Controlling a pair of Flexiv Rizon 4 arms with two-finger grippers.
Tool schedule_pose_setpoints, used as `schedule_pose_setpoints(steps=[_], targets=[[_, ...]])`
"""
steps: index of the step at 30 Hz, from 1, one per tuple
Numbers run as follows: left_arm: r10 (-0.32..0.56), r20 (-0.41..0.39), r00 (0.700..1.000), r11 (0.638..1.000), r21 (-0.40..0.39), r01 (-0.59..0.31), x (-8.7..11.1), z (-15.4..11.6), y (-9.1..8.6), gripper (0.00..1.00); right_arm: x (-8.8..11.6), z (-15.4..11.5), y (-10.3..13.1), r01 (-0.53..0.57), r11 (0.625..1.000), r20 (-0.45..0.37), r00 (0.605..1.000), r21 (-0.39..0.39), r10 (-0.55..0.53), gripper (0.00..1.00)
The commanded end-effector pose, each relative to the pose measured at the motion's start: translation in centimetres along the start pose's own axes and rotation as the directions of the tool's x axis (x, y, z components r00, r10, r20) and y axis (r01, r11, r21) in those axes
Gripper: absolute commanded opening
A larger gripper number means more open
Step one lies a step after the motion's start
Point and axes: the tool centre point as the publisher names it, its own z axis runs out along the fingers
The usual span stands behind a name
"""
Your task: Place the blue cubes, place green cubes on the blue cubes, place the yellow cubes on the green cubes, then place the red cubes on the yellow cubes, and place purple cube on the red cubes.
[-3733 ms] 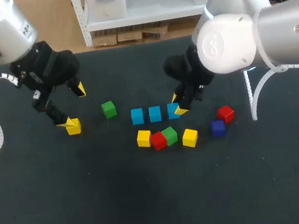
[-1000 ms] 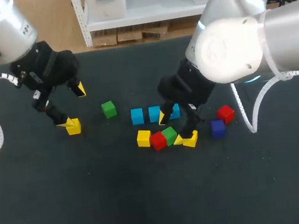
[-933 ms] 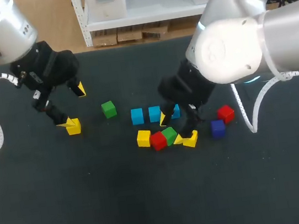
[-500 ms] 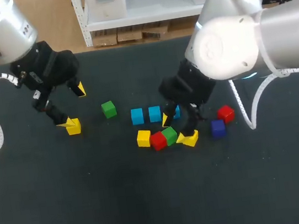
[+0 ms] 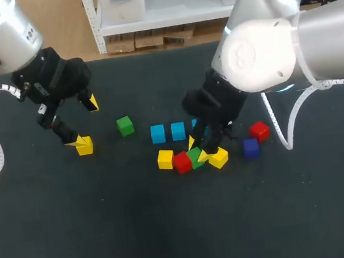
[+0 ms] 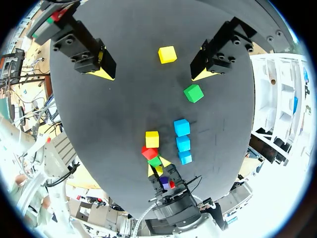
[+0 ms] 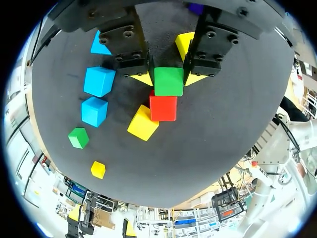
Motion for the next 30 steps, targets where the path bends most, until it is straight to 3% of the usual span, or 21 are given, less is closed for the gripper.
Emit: schedule_pose_setpoints(steps=[1, 3, 5, 6, 13, 19, 26, 30], targets=[[0.002, 0.001, 1.000, 1.000, 0.001, -0.002, 0.1, 0.0, 0.1, 1.00, 0.0, 0.0, 0.0, 0.001, 1.000, 0.002, 1.000, -0.002, -0.001, 0.20], [0.002, 0.001, 1.000, 1.000, 0.001, -0.002, 0.1, 0.0, 0.1, 1.00, 0.1, -0.1, 0.1, 0.001, 1.000, 0.000, 1.000, -0.004, -0.001, 0.16], [0.002, 0.001, 1.000, 1.000, 0.001, -0.002, 0.1, 0.0, 0.1, 1.00, 0.1, -0.2, 0.2, 0.000, 1.000, -0.002, 1.000, -0.004, 0.000, 0.02], [0.002, 0.001, 1.000, 1.000, 0.001, -0.002, 0.1, 0.0, 0.1, 1.00, 0.1, -0.3, 0.3, -0.001, 1.000, -0.003, 1.000, -0.004, 0.001, 0.00], [0.002, 0.001, 1.000, 1.000, 0.001, -0.002, 0.1, 0.0, 0.1, 1.00, 0.0, -1.5, 0.8, -0.017, 1.000, -0.005, 1.000, 0.009, 0.017, 0.00], [0.002, 0.001, 1.000, 1.000, 0.001, -0.002, 0.1, 0.0, 0.1, 1.00, -0.5, -3.6, 1.0, -0.060, 0.996, 0.021, 0.998, 0.071, 0.059, 0.00], [0.002, 0.001, 1.000, 1.000, 0.001, -0.002, 0.1, 0.0, 0.1, 1.00, -0.7, -5.9, -0.2, -0.146, 0.979, 0.074, 0.988, 0.141, 0.136, 0.00], [0.002, 0.001, 1.000, 1.000, 0.001, -0.002, 0.1, 0.0, 0.1, 1.00, -0.9, -6.9, -1.3, -0.164, 0.971, 0.065, 0.986, 0.174, 0.155, 0.00]])
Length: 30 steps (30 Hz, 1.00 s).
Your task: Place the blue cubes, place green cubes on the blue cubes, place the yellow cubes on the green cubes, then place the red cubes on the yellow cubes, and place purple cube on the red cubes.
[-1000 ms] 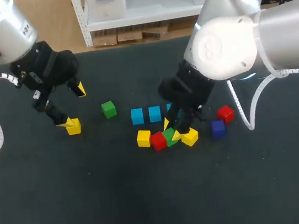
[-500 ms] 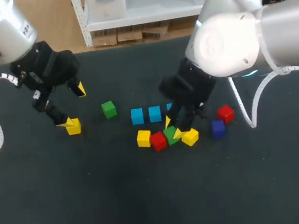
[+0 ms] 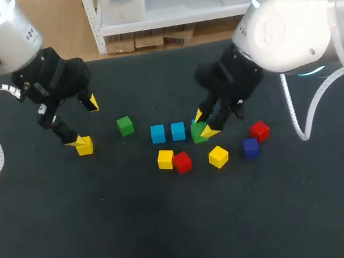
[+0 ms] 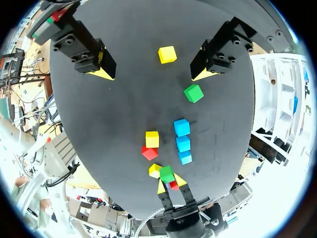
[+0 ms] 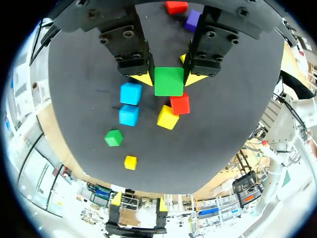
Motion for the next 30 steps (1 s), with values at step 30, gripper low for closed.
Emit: schedule_pose_setpoints(steps=[30], targets=[[0.002, 0.001, 1.000, 1.000, 0.001, -0.002, 0.1, 0.0, 0.1, 1.00, -0.4, 0.8, -4.3, -0.123, 0.986, -0.043, 0.991, 0.116, 0.129, 0.00]])
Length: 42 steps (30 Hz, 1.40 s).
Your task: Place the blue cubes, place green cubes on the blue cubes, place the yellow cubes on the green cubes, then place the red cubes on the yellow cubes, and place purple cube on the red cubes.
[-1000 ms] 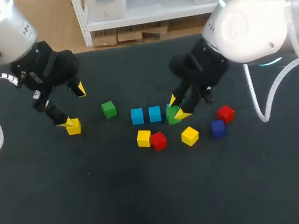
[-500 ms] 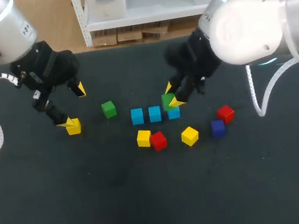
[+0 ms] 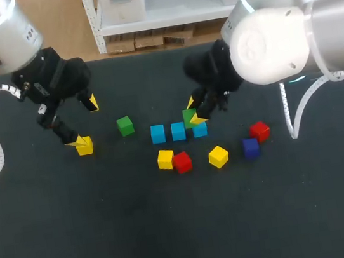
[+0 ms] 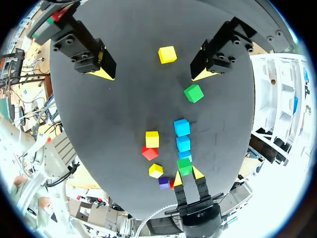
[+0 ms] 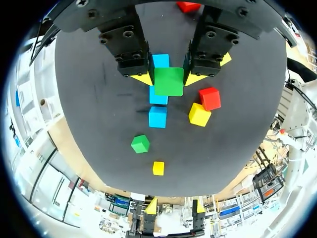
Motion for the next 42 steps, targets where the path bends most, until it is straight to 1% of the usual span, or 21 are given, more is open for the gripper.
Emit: schedule_pose_setpoints(steps=[1, 17, 42], targets=[[0.002, 0.001, 1.000, 1.000, 0.001, -0.002, 0.1, 0.0, 0.1, 1.00, -0.1, 0.1, 0.0, -0.010, 1.000, -0.008, 1.000, 0.003, 0.010, 0.00], [0.002, 0.001, 1.000, 1.000, 0.001, -0.002, 0.1, 0.0, 0.1, 1.00, 0.4, 0.5, 0.1, -0.049, 0.999, -0.024, 0.998, 0.000, 0.049, 0.00], [0.002, 0.001, 1.000, 1.000, 0.001, -0.002, 0.1, 0.0, 0.1, 1.00, 0.5, 1.2, -0.7, -0.054, 0.998, -0.036, 0.998, -0.014, 0.053, 0.00]])
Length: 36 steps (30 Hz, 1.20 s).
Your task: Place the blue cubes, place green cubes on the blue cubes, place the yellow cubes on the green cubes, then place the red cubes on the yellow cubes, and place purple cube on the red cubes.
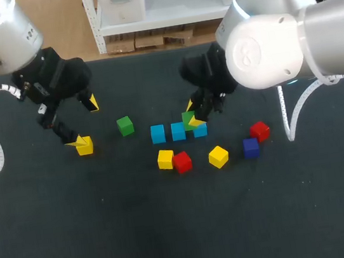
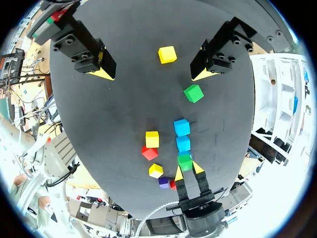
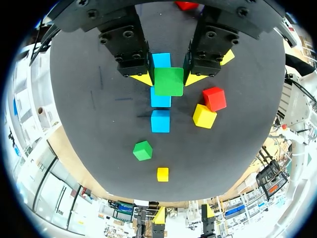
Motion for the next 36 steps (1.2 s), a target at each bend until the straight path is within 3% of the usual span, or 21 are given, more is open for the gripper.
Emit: schedule_pose_setpoints(steps=[1, 36], targets=[[0.002, 0.001, 1.000, 1.000, 0.001, -0.002, 0.09, -0.01, 0.06, 1.00, 0.04, 0.12, -0.30, -0.001, 1.000, -0.001, 1.000, -0.005, 0.001, 0.00], [0.002, 0.001, 1.000, 1.000, 0.001, -0.002, 0.09, -0.01, 0.06, 1.00, 0.15, 0.85, -0.95, -0.002, 1.000, 0.006, 1.000, -0.019, 0.002, 0.00]])
